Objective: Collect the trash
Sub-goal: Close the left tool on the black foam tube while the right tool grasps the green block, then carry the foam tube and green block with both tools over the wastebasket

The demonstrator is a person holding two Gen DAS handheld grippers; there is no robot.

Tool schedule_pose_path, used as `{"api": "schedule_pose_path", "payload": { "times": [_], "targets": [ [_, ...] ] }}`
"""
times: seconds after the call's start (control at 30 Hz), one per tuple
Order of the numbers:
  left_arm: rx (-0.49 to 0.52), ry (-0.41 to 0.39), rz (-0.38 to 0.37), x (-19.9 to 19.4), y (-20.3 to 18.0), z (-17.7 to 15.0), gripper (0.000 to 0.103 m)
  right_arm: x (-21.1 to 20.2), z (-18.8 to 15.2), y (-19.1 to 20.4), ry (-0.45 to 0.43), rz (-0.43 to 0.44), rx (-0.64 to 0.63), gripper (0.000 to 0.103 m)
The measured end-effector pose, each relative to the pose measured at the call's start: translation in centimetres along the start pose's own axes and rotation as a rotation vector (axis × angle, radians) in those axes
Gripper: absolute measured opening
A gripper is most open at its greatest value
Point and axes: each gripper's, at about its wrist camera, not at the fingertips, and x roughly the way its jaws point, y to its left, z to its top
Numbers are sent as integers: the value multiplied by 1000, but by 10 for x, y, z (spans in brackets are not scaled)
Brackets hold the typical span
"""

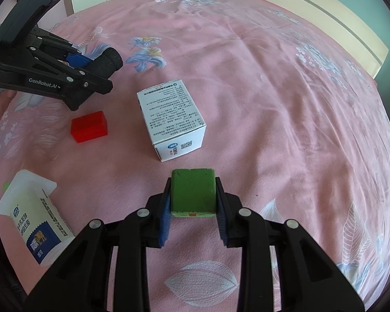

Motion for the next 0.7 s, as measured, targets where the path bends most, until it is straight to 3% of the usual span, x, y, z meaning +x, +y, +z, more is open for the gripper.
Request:
{"api": "schedule_pose_path", "payload": {
  "times": [0.7],
  "targets": [
    [186, -100, 42, -88, -17, -66, 39, -82, -44, 42, 1, -39, -55, 31]
  ]
}}
